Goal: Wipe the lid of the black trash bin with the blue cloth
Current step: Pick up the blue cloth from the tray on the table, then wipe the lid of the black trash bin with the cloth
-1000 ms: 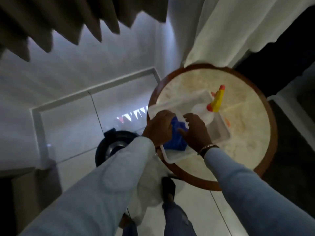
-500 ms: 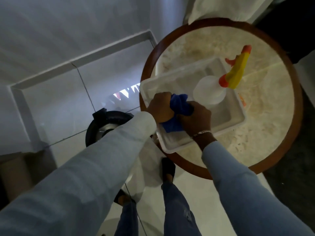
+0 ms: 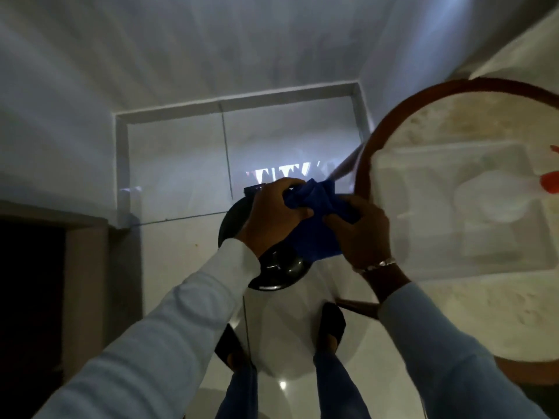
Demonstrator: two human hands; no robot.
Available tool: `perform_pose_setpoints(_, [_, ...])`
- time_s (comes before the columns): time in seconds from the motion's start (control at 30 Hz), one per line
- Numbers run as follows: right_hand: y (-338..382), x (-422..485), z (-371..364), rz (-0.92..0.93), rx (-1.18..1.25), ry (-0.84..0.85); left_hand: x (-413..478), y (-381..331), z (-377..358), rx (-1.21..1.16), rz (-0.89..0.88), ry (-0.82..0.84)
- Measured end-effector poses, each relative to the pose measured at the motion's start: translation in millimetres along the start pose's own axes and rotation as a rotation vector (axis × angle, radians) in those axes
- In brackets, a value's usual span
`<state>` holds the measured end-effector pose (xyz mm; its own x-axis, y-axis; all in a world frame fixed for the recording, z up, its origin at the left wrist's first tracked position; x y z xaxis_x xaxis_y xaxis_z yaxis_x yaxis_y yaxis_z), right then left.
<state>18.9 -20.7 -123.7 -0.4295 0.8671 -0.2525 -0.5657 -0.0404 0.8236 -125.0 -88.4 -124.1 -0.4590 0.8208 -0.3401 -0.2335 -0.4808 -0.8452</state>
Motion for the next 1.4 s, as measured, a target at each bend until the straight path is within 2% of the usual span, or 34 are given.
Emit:
perform_pose_setpoints(0.1, [-36.7, 1.8, -64.0, -0.109, 0.155, 0.013, 3.9, 68.0, 0.3, -0.023, -0.003, -0.185])
perform_pose_setpoints(0.2, [-77.1, 17.8, -110.6, -0.231, 0.316, -0.047, 5.6, 142.1, -2.1, 0.042, -0.006, -0.362])
perform_pose_setpoints(0.23, [-90.8, 24.8, -121.3, -0.269, 0.345, -0.065, 3.3, 167.7, -5.3, 0.084, -0.003, -0.334])
perform_pose_setpoints(0.33, [-128.0, 38.0, -147.8, -0.333, 0.288, -0.059, -13.2, 235.6, -17.9, 0.224, -0.06, -0.059])
perform_pose_setpoints(0.4, [-150.2, 37.5, -159.6, -0.238, -0.004, -0.058, -18.9, 269.9, -26.7, 0.327, -0.114, 0.102])
perform_pose_setpoints(0.47, [-164.2, 32.4, -165.4, -0.022, -0.263, -0.076, -16.7, 288.6, -31.6, 0.437, -0.14, 0.154])
perform_pose_setpoints(0.57, [-173.5, 32.9, -174.9, 0.308, -0.512, -0.053, -1.6, 303.5, -27.8, 0.591, -0.175, 0.154])
perform_pose_setpoints(0.63, [-176.4, 40.9, -189.1, 0.445, -0.655, 0.069, 7.4, 308.5, -23.2, 0.664, -0.188, 0.168])
perform_pose_setpoints(0.73, [-180.9, 50.7, -208.7, 0.437, -0.793, 0.182, 14.3, 312.7, -19.4, 0.719, -0.21, 0.174])
perform_pose_setpoints(0.8, [-191.1, 42.3, -210.7, 0.454, -0.807, 0.129, 14.0, 315.4, -17.7, 0.71, -0.212, 0.184])
perform_pose_setpoints(0.93, [-211.6, 13.4, -201.5, 0.662, -0.768, 0.047, 14.8, 313.5, -15.4, 0.698, -0.235, 0.205])
perform_pose_setpoints(1.0, [-206.3, 22.6, -202.5, 0.618, -0.77, 0.037, 15.0, 312.2, -14.3, 0.695, -0.235, 0.203])
perform_pose_setpoints(1.1, [-179.2, 58.9, -219.5, 0.374, -0.736, 0.014, 15.8, 312.8, -14.5, 0.67, -0.241, 0.209])
perform_pose_setpoints(1.17, [-162.7, 82.1, -235.7, 0.301, -0.718, 0.015, 16.6, 313.6, -14.6, 0.656, -0.236, 0.207])
perform_pose_setpoints(1.3, [-168.6, 63.0, -239.3, 0.445, -0.802, 0.067, 15.9, 314.2, -13.8, 0.673, -0.22, 0.204])
perform_pose_setpoints(1.4, [-201.5, 20.8, -211.4, 0.545, -0.752, 0.067, 16.4, 311.7, -13.0, 0.698, -0.211, 0.216])
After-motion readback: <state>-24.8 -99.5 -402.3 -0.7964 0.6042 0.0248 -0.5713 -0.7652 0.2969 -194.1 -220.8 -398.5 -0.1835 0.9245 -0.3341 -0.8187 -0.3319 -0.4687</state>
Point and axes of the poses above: each hand's wrist, its own x-axis towards the middle knuckle, its own z-axis out of the back of the hand, y = z × x, the point moved 1 cm from there along x, towards the middle knuckle, and after that the axes turned 1 degree about y, right-handed, at the moved point
